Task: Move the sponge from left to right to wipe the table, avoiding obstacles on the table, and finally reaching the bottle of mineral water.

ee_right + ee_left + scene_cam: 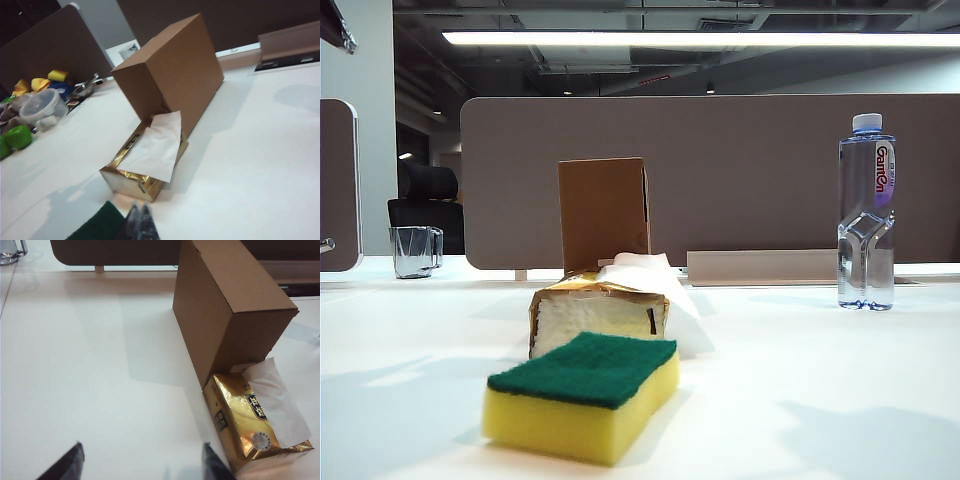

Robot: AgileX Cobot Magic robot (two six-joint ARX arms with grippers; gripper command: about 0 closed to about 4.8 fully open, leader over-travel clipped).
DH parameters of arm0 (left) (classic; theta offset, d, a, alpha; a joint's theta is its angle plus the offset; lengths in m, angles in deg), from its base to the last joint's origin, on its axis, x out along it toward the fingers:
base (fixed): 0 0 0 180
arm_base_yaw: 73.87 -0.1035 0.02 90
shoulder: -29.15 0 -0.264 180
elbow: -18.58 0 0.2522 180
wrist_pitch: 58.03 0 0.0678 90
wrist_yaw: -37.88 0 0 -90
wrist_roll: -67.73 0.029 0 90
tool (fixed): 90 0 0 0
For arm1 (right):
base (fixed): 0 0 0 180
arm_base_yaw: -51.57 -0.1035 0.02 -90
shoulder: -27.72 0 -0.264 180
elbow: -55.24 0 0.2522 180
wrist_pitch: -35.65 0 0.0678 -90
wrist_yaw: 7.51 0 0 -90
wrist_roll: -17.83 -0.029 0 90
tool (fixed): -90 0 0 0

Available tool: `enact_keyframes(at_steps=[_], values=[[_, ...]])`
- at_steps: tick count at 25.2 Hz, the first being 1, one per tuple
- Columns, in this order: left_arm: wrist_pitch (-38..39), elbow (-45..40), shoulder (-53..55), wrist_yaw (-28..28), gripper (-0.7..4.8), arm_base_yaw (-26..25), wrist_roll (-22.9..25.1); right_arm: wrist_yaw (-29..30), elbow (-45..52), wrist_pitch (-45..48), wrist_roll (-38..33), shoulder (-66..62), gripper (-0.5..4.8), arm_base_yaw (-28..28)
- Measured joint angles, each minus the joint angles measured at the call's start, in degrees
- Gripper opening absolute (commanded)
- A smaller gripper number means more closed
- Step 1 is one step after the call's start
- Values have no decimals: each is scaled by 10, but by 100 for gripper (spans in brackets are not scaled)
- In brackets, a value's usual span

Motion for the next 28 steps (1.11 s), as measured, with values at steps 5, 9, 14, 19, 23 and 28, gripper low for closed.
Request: enact_keyframes(at_steps=[5, 9, 14, 19, 23, 28], values=[[8, 0, -33, -2, 302, 0, -1, -37, -29, 0, 0, -45, 10, -37], [28, 0, -68, -2, 302, 0, -9, -46, -47, 5, 0, -97, 79, -59], [83, 0, -108, 17, 302, 0, -9, -46, -55, 29, -1, -161, 86, -91], [105, 0, -134, 33, 302, 0, -9, -46, -71, 56, -2, -215, 86, -139], [136, -1, -149, 49, 302, 0, -5, -47, -96, 64, -27, -277, 164, -203], [161, -2, -169, 59, 302, 0, -5, -66, -114, 70, -62, -325, 197, -257]])
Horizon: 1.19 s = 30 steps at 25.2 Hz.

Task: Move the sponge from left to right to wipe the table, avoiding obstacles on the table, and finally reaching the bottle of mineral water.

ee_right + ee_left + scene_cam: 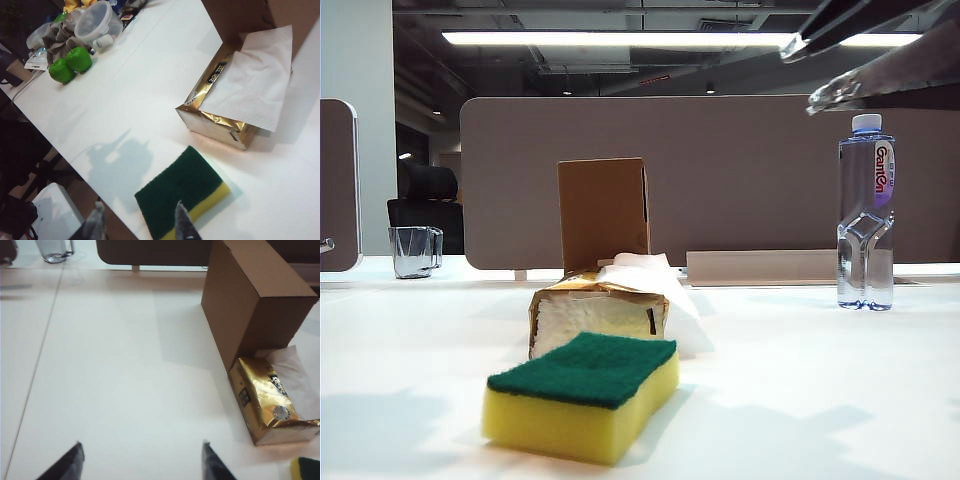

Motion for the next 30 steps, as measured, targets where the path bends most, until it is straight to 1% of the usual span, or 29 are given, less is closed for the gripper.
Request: enact_keyframes(at_steps=[2, 5, 8, 11, 14, 18, 20, 23, 24, 25, 27, 30], values=[[5, 0, -13, 1, 302, 0, 0, -5, 0, 4, -7, -8, 220, -13], [20, 0, -35, 0, 302, 0, -3, -6, 0, 6, -26, -23, 228, -27], [49, 0, -59, -3, 302, 0, -10, -6, 0, 6, -40, -36, 246, -34], [76, 0, -77, -3, 302, 0, -14, -6, 0, 6, -52, -48, 275, -41], [92, -2, -96, -2, 302, 0, -16, -6, 0, 6, -68, -65, 275, -47], [94, -7, -120, 3, 302, 0, -16, -9, 0, 21, -75, -94, 275, -68], [94, -7, -123, 3, 302, 0, -16, -26, 0, 44, -79, -120, 275, -81], [94, -7, -124, 3, 302, 0, -16, -33, 0, 67, -90, -158, 277, -90], [94, -7, -124, 3, 302, 0, -16, -35, 0, 75, -93, -171, 289, -92], [94, -7, -124, 3, 302, 0, -17, -34, 0, 90, -101, -196, 290, -94], [89, -9, -124, 3, 302, 0, -17, -34, 0, 106, -109, -219, 312, -94], [84, -12, -124, 3, 301, 0, -18, -35, 0, 127, -125, -254, 320, -93]])
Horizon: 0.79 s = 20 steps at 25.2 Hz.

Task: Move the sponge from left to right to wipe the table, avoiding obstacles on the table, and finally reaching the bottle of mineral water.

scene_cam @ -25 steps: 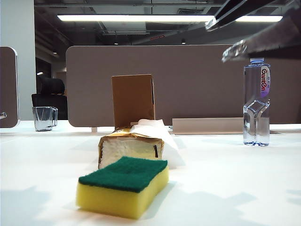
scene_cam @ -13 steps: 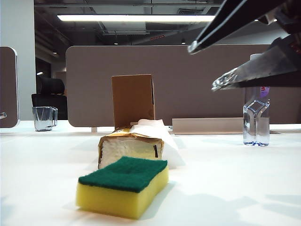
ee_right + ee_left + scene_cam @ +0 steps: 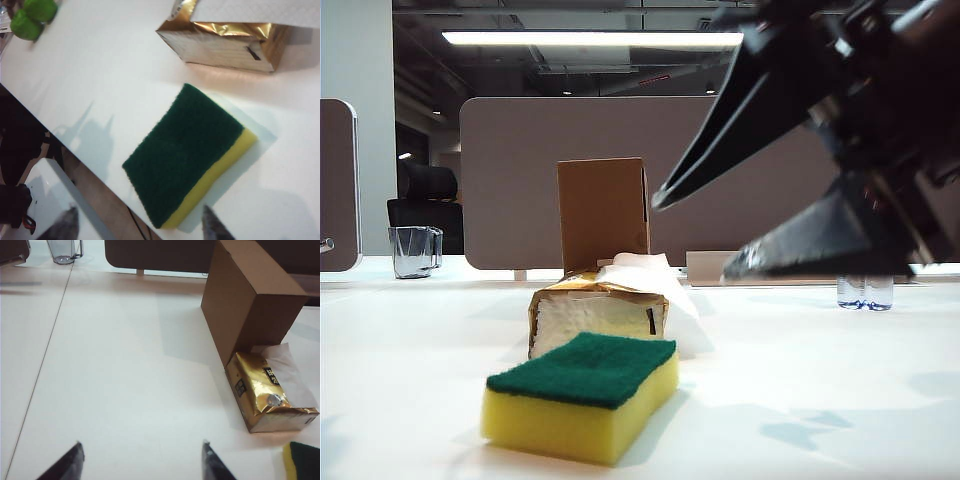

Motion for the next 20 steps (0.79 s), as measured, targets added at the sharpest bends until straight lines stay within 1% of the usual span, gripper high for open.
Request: enact_keyframes(at_steps=[4, 11, 12, 15, 20], values=[[-3, -2, 0, -1, 301, 0, -7, 1, 0, 21, -19, -40, 321, 0], [-15, -7, -1, -1, 301, 0, -10, 3, -26, 36, -22, -99, 321, -17], [-14, -9, -1, -1, 301, 0, -11, 2, -31, 38, -23, -107, 337, -19], [-15, -9, -2, -1, 301, 0, -10, 0, -56, 38, -23, -158, 343, -29], [-16, -9, -2, -3, 301, 0, -10, 0, -68, 40, -30, -185, 348, -28]])
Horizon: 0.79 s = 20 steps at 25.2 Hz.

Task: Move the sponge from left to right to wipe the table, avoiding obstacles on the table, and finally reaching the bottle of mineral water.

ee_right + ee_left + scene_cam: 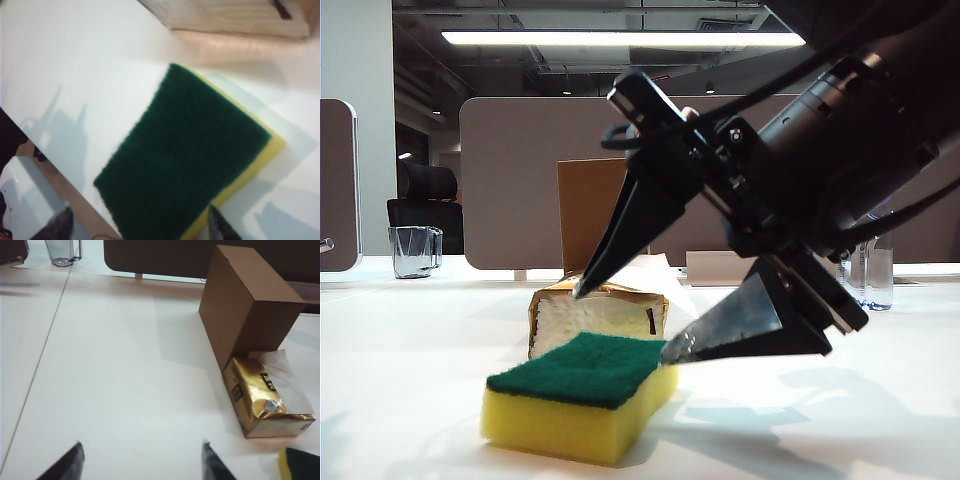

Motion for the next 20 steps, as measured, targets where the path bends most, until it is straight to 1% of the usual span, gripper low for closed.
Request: enact_keyframes(at_steps=[4, 7, 17, 20], values=[[0, 0, 0, -7, 301, 0, 0, -1, 0, -2, -4, -4, 349, 0], [0, 0, 0, -8, 301, 0, 0, -11, -2, -14, -5, -5, 370, 0], [0, 0, 0, -7, 301, 0, 0, -30, -4, -33, -21, -15, 370, 0], [0, 0, 0, -8, 301, 0, 1, -31, -25, -33, -27, -37, 370, 0]])
